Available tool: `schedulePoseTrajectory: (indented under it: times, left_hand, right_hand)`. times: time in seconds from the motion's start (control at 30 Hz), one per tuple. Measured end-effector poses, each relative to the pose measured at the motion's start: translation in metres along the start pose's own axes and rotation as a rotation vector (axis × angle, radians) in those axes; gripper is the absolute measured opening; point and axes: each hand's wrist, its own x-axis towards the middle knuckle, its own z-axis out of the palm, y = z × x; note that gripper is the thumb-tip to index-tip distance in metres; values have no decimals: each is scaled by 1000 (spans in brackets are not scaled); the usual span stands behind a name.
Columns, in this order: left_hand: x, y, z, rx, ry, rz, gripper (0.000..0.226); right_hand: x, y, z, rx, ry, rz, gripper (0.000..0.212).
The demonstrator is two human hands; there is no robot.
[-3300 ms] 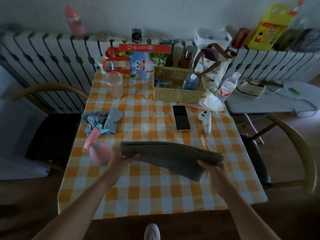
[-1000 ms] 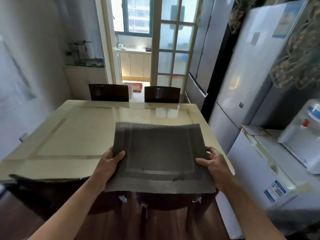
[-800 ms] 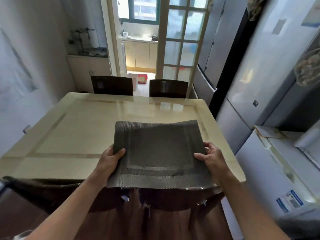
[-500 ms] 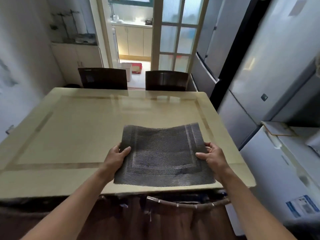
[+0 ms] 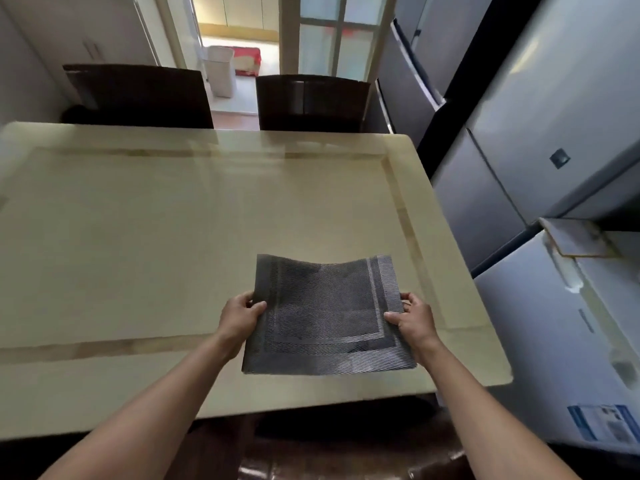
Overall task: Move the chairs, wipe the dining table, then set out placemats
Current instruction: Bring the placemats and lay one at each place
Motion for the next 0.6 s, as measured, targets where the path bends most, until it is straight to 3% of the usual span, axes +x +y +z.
schedulePoseTrajectory:
  times: [0.13, 0.2, 0.27, 0.4, 0.6]
  left_hand:
    - [23, -22, 24, 187, 127, -86, 19]
    - [26, -31, 31, 320, 234, -107, 20]
    - [30, -37, 36, 407, 302, -116, 19]
    - [33, -41, 40, 545, 337, -89, 10]
    - [33, -44, 37, 753, 328, -23, 15]
  right_hand:
    - [28, 30, 10, -135, 31, 47, 26]
    - [33, 41, 15, -350, 93, 53, 18]
    - [37, 49, 18, -541, 134, 42, 28]
    - [36, 53, 21, -753, 122, -31, 34]
    - [34, 50, 19, -901, 123, -162, 13]
